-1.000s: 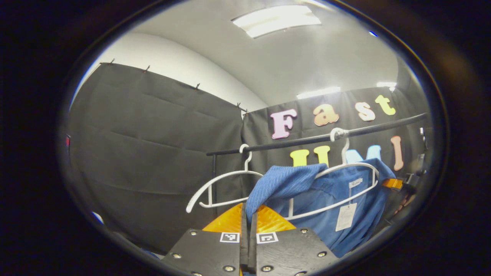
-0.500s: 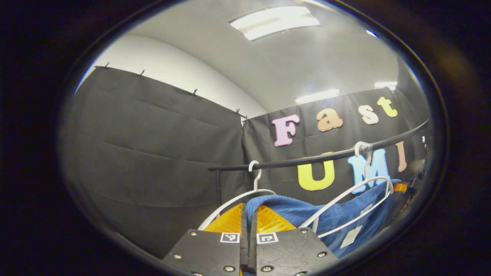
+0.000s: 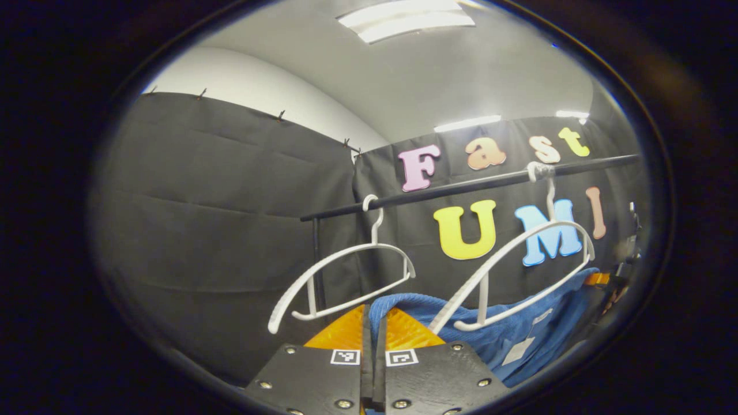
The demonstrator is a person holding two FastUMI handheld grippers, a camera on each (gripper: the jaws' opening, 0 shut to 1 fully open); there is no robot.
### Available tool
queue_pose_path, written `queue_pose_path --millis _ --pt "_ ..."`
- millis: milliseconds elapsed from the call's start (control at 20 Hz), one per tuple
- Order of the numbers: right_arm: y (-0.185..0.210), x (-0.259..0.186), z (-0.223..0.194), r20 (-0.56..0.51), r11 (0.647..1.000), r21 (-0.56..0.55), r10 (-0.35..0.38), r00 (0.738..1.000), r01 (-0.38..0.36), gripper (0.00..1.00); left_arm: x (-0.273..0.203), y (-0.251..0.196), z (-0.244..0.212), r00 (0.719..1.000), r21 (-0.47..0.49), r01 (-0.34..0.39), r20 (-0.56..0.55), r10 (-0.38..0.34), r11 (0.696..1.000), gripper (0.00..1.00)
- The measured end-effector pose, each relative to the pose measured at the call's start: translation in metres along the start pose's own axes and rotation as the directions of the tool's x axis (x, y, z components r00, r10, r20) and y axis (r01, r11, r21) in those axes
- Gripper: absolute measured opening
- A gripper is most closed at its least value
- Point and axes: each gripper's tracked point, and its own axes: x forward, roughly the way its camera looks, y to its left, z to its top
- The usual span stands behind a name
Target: Grasp the clothes on the hanger with both hands and then place them into the laundry hamper below.
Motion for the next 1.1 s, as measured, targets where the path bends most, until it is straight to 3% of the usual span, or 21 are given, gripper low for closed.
queue_pose_path --millis 200,250,400,750,1050,1100 --pt "0.005 -0.013 -0.025 -0.051 0.998 -0.063 0.018 0.999 -0.021 0.06 -0.012 0.016 -0.028 0.999 -0.041 -0.021 -0.048 0.019 0.999 0.01" --pt "0.008 -0.017 -0.030 -0.066 0.997 -0.072 0.024 0.998 -0.029 0.06 -0.016 0.021 -0.032 0.998 -0.046 -0.023 -0.054 0.020 0.999 0.05" --pt "0.024 -0.040 -0.042 -0.096 0.993 -0.107 0.048 0.994 -0.058 0.06 -0.033 0.026 -0.032 0.999 -0.078 0.002 -0.040 -0.005 0.997 0.01" --pt "0.069 -0.123 -0.044 -0.071 0.983 -0.162 0.072 0.995 -0.082 0.06 -0.077 0.008 -0.014 0.989 -0.134 0.147 -0.001 -0.149 0.980 0.01" --pt "0.111 -0.188 -0.041 -0.039 0.977 -0.188 0.095 0.995 -0.100 0.06 -0.117 -0.002 0.009 0.956 -0.164 0.294 0.047 -0.291 0.941 0.01" --pt "0.118 -0.199 -0.042 -0.036 0.976 -0.190 0.100 0.994 -0.105 0.05 -0.125 -0.004 0.012 0.948 -0.176 0.317 0.054 -0.312 0.932 0.06"
